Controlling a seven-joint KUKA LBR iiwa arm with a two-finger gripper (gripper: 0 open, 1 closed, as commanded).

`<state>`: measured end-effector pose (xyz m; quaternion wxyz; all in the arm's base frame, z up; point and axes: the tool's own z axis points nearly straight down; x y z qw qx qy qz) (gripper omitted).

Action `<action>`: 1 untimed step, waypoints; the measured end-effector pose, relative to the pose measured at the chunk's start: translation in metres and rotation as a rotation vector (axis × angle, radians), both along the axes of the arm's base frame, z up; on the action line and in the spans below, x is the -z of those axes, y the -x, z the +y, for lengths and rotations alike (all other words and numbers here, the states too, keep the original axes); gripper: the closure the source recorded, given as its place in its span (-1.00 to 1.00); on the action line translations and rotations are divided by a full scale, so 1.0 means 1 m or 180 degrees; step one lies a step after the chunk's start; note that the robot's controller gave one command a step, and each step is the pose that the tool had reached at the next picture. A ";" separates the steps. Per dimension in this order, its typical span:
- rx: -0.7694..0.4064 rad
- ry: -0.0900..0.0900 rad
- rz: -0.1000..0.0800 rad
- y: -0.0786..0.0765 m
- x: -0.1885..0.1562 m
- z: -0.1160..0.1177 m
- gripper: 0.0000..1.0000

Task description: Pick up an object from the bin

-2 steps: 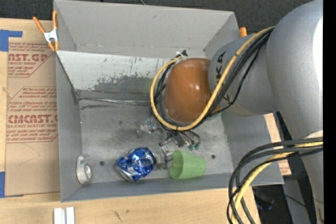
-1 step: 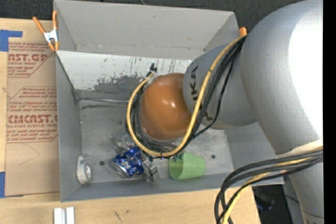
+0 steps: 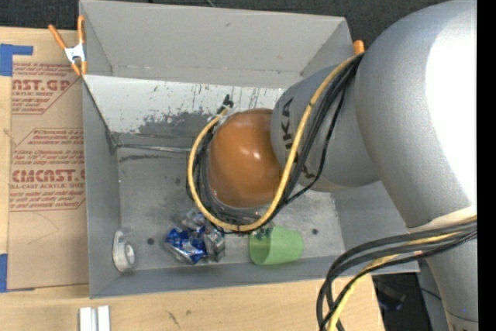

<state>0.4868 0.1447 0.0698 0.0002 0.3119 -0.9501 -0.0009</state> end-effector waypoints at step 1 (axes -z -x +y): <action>-0.0022 -0.0005 -0.0034 -0.009 -0.133 -0.002 1.00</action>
Offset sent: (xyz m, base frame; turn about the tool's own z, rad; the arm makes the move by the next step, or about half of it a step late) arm 0.0067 -0.0029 0.1285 -0.0077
